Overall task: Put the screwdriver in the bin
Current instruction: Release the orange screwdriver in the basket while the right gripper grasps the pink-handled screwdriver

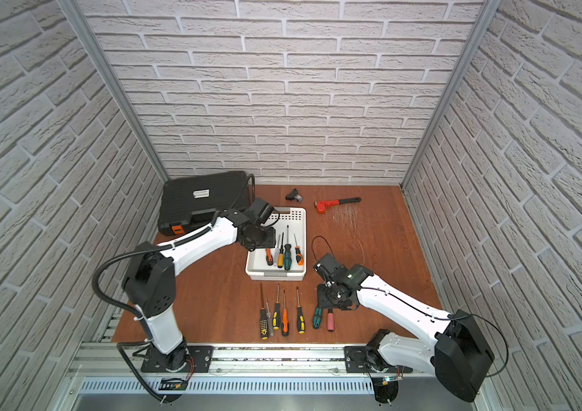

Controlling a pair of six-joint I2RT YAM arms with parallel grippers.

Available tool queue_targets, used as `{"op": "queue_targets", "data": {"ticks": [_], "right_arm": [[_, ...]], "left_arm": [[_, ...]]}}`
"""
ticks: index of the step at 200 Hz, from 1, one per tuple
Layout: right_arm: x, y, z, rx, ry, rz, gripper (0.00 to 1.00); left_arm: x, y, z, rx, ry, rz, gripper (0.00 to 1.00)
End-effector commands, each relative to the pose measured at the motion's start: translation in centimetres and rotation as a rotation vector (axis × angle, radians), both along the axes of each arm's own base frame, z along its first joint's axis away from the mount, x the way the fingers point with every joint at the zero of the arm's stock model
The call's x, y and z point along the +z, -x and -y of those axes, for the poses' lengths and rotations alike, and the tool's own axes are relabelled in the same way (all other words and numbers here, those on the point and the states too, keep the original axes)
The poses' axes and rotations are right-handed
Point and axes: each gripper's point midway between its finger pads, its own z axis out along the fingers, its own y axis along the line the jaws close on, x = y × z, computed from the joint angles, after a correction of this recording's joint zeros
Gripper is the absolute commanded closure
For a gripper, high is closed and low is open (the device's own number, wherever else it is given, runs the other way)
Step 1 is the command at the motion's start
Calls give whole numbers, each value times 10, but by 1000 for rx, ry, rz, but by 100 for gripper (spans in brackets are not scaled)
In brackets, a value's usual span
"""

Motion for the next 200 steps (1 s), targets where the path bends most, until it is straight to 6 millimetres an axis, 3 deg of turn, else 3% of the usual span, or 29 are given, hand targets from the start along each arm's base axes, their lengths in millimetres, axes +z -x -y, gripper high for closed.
{"op": "queue_targets", "data": {"ticks": [1,20,66,154,200], "right_arm": [[1,4,4,-26,28,-7,57],[-2,13,10,-29,58,-19,51],[-11,26,18,-59,98,-44,49],[-51,31,9,-66,105,-142,58],[-58,30,4,-42,109,-165,66]], "left_arm": [[29,14,-14,-40,-17,69,43],[38,31,-26,-32,2,95,42],[30,63,-55,53,31,113,42],[28,57,-68,79,83,93,41],[28,58,-80,121,112,87,40]]}}
